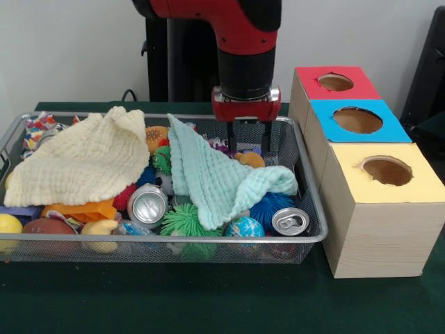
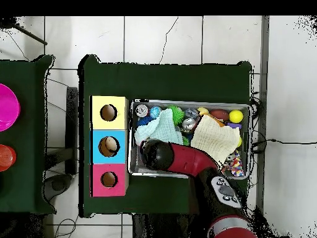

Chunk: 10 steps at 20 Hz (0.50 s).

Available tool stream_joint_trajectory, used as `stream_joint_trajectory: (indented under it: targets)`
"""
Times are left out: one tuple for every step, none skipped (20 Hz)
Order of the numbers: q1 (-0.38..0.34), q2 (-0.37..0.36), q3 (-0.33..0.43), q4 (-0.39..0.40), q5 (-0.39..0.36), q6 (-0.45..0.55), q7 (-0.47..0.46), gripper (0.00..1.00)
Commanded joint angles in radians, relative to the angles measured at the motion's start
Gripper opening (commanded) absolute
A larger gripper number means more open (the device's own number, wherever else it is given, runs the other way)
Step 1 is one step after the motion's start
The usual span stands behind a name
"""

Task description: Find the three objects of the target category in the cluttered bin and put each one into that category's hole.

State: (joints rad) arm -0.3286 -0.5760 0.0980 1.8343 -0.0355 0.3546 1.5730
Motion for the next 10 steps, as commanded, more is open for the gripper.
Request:
stream_joint_trajectory:
  targets:
    - [-0.029,0.075,0.017,-0.082,-0.061,-0.002,0.053,1.0]
    - [-0.026,0.08,0.014,-0.092,-0.063,0.01,0.052,1.0]
    - [-0.023,0.086,0.011,-0.095,-0.065,0.014,0.054,1.0]
    - [-0.027,0.104,0.015,-0.113,-0.067,0.014,0.05,1.0]
    - [-0.025,0.111,0.015,-0.118,-0.067,0.014,0.053,1.0]
    - [-0.021,0.11,0.012,-0.114,-0.07,0.013,0.058,1.0]
    - [-0.015,0.109,0.008,-0.115,-0.071,0.01,0.064,1.0]
    - [-0.011,0.105,0.005,-0.11,-0.07,0.015,0.07,1.0]
    - [-0.006,0.106,0.004,-0.11,-0.068,0.018,0.075,1.0]
    - [-0.006,0.116,0.007,-0.125,-0.066,0.019,0.073,1.0]
